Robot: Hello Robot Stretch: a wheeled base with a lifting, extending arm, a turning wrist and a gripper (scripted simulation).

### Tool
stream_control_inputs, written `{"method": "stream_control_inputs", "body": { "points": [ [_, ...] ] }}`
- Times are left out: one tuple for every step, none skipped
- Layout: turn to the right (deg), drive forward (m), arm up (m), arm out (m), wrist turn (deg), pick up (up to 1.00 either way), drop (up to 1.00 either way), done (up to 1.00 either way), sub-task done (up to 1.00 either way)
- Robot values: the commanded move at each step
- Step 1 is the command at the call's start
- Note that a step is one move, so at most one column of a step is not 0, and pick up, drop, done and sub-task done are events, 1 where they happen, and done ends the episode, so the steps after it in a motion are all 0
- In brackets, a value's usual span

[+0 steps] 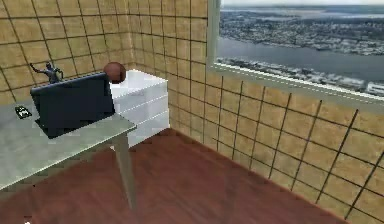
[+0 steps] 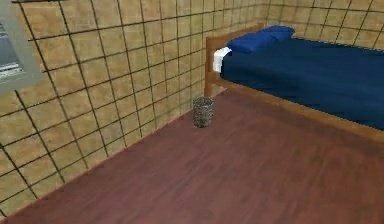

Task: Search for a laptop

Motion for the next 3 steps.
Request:
{"method": "stream_control_inputs", "body": {
  "points": [
    [9.0,0.00,0.00,0.00,0.0,0.00,0.00,0.00,0.00],
    [0.0,0.30,0.00,0.00,0.0,0.00,0.00,0.00,0.00],
    [-45.0,0.00,0.00,0.00,0.0,0.00,0.00,0.00,0.00]
  ]
}}
